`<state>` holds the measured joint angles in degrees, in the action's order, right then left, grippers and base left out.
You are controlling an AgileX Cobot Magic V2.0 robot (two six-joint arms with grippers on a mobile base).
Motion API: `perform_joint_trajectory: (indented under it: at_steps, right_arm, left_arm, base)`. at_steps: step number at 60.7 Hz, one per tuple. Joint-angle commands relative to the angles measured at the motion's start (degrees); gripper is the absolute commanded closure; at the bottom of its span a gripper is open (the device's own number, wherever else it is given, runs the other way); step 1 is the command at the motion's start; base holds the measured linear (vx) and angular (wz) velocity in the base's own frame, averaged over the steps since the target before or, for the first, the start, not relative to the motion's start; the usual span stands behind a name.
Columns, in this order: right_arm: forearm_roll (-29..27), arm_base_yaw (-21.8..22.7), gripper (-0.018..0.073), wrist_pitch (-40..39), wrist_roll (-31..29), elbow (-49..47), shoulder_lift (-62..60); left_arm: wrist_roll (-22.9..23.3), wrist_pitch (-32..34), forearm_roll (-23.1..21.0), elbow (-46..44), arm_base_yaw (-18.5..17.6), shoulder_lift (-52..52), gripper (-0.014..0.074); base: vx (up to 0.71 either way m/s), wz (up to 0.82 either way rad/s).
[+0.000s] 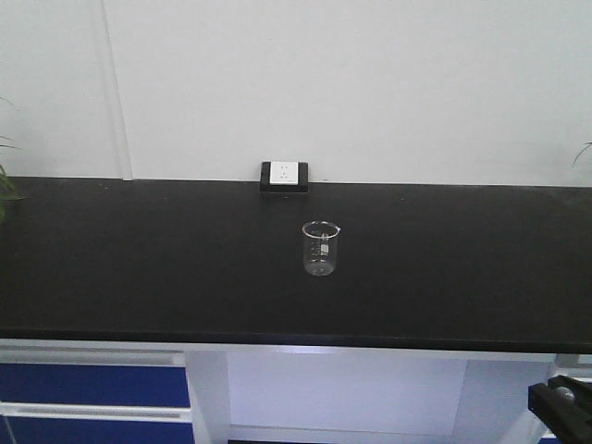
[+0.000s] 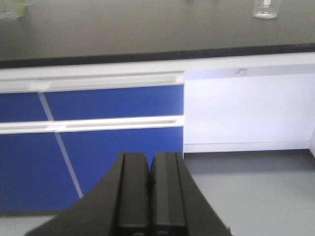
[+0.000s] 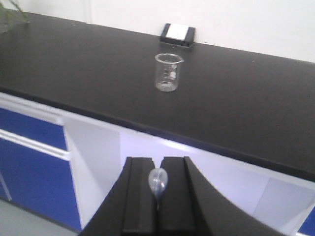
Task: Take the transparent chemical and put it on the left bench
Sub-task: 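Turn the base away from the beaker holding the dropper in the right gripper, then drive the base past the sink toward the bench with white trays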
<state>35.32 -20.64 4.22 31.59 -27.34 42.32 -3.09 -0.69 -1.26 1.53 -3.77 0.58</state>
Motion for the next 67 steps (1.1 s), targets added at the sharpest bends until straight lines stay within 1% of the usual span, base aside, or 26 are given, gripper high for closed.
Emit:
perform_joint_trajectory:
  at_steps: [1,39,51,67]
  right_arm:
    - [0.59,0.17,0.0562,-3.5,-0.11,-1.78,-0.2]
    - [0.59,0.17,0.0562,-3.55,-0.11,-1.78,-0.2]
    - [0.59,0.17,0.0562,-3.55,-0.11,-1.78,-0.2]
    - [0.59,0.17,0.0562,-3.48,-0.11,-1.78,-0.2]
  left_arm:
    - [0.45,4.49,-0.04,0.93,-0.1,1.1,0.06]
    - [0.45,4.49,-0.04,0.93,-0.1,1.1,0.06]
    - [0.45,4.49,-0.04,0.93,-0.1,1.1,0.06]
    - [0.45,4.49,-0.04,0.93,-0.1,1.1,0.06]
  base:
    - [-0.37,0.27]
    - [-0.35,0.29]
    - [-0.32,0.54]
    - [-0.27,0.74]
